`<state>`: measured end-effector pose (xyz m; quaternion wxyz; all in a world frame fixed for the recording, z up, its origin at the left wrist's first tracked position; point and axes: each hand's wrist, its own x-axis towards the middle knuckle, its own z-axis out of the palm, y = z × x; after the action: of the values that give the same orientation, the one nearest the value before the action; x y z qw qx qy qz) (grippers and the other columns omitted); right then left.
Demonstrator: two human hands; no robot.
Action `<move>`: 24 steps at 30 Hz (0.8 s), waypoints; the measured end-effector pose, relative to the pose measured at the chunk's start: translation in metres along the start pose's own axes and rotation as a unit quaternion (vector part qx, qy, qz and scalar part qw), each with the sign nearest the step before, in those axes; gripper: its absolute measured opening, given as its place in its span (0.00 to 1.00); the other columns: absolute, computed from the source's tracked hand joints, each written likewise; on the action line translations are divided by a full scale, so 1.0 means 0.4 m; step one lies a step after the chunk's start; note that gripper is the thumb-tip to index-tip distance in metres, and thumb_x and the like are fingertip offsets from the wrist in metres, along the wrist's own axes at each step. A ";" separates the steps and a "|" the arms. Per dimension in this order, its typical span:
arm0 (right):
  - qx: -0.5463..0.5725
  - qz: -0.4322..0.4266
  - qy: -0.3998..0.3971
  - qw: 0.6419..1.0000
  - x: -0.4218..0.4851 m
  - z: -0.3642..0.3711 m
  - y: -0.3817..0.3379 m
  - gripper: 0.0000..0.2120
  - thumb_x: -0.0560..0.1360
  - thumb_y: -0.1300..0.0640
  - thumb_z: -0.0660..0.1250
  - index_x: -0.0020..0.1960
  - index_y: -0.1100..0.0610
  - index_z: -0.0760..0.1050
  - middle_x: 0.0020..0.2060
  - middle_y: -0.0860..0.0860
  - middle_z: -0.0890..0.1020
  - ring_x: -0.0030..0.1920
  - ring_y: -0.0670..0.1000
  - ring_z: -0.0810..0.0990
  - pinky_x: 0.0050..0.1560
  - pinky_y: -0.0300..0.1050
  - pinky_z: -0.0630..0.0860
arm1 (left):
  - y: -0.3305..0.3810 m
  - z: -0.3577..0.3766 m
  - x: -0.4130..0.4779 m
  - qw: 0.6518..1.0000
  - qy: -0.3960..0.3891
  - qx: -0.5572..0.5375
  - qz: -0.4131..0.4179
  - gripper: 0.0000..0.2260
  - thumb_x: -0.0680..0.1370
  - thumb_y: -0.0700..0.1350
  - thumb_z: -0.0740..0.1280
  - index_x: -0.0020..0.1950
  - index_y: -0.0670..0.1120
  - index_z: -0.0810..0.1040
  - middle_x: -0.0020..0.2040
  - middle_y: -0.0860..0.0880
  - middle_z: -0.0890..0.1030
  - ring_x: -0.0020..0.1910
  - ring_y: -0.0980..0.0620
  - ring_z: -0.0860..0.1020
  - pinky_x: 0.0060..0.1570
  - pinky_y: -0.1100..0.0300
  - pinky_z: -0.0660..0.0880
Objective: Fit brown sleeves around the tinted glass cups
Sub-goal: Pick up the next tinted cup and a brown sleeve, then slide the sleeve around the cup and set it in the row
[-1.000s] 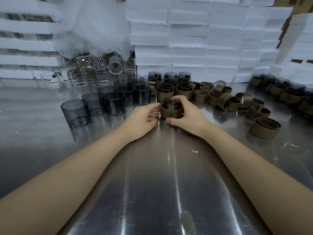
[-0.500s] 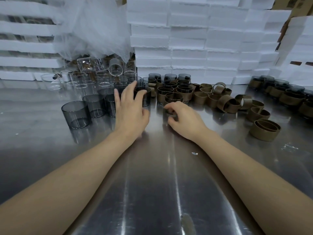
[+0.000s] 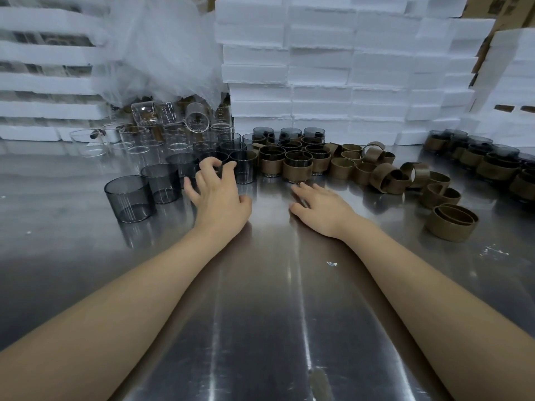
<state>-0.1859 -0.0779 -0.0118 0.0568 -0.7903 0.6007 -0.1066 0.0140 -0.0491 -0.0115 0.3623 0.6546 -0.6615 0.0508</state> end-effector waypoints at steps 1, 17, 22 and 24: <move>0.002 -0.006 0.006 1.000 -0.003 -0.001 -0.001 0.27 0.81 0.45 0.54 0.78 0.49 0.58 0.78 0.51 0.59 0.77 0.54 0.55 0.75 0.56 0.53 | 0.002 -0.001 0.000 1.000 0.003 -0.013 0.006 0.28 0.74 0.41 0.66 0.73 0.43 0.65 0.67 0.44 0.60 0.66 0.46 0.61 0.74 0.41 0.43; 0.275 -0.100 -0.023 0.956 -0.035 -0.029 -0.010 0.30 0.70 0.50 0.76 0.69 0.48 0.71 0.62 0.41 0.77 0.62 0.38 0.73 0.63 0.31 0.67 | 0.033 0.004 -0.003 0.931 -0.239 -0.274 0.005 0.33 0.79 0.54 0.66 0.79 0.50 0.56 0.72 0.55 0.68 0.68 0.58 0.69 0.64 0.67 0.64; 0.301 -0.106 0.015 0.948 -0.039 -0.024 -0.020 0.32 0.66 0.49 0.79 0.67 0.49 0.72 0.59 0.41 0.79 0.60 0.39 0.76 0.59 0.28 0.68 | 0.033 -0.003 -0.011 0.919 -0.239 -0.312 0.038 0.29 0.77 0.54 0.70 0.75 0.53 0.64 0.66 0.59 0.75 0.63 0.60 0.76 0.61 0.66 0.67; 0.300 -0.107 0.035 0.947 -0.039 -0.022 -0.023 0.32 0.65 0.49 0.80 0.66 0.49 0.72 0.57 0.42 0.80 0.58 0.39 0.77 0.55 0.25 0.69 | 0.032 -0.008 -0.013 0.917 -0.237 -0.318 0.041 0.29 0.76 0.55 0.69 0.75 0.55 0.64 0.65 0.61 0.75 0.60 0.67 0.75 0.59 0.69 0.67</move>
<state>-0.1835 -0.0600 -0.0029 0.2585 -0.7921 0.4547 -0.3147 0.0032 -0.0414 -0.0066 0.3818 0.4702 -0.7351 -0.3045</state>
